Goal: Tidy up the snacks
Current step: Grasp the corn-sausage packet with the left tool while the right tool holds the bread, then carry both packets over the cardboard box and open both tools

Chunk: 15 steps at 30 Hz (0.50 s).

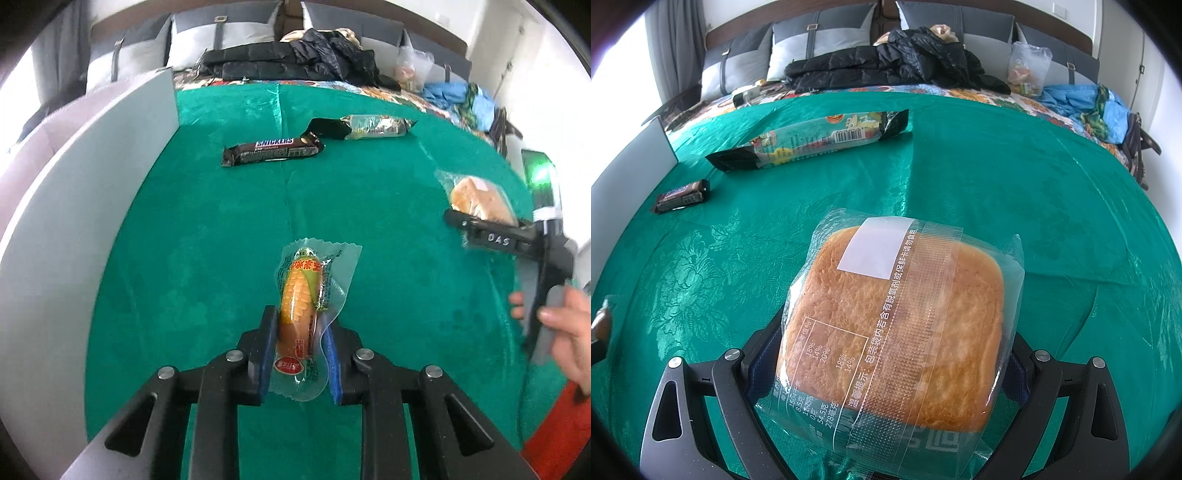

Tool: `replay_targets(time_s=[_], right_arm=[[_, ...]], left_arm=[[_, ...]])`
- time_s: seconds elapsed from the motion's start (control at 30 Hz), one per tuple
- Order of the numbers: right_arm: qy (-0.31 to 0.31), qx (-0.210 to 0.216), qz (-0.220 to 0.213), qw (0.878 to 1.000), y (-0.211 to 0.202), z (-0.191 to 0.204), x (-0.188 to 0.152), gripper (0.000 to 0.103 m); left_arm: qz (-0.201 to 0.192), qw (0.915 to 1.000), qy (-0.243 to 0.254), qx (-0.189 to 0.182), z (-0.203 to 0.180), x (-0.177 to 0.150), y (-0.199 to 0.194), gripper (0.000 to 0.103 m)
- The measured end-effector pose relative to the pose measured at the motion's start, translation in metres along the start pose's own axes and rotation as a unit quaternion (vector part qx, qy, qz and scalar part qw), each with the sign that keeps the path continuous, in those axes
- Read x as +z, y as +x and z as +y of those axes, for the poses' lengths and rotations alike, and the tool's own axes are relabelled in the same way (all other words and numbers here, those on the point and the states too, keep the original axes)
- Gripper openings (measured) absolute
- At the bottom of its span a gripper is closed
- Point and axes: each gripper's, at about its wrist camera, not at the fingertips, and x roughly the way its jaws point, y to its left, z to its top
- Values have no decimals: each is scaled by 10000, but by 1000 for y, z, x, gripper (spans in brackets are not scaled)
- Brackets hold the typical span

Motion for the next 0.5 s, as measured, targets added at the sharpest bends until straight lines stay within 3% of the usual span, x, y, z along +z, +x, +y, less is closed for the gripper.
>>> replay_targets(time_s=[0.17, 0.27, 0.33, 0.37, 0.5], right_arm=[[-8, 18, 80, 10000, -1, 0, -1, 97], [61, 200, 593, 9980, -7, -2, 5, 94], [283, 517, 451, 9972, -20, -8, 2, 92], [273, 547, 383, 9974, -27, -8, 2, 81], [236, 745, 216, 9967, -57, -4, 4, 79]], left_arm=[[-63, 9991, -350, -250, 5, -7, -12, 23], [-217, 9974, -514, -461, 10, -7, -26, 23], [-277, 9963, -599, -554, 14, -7, -34, 23], [-296, 9958, -630, -588, 15, -7, -36, 23], [-471, 9929, -788, -763, 21, -9, -58, 23]])
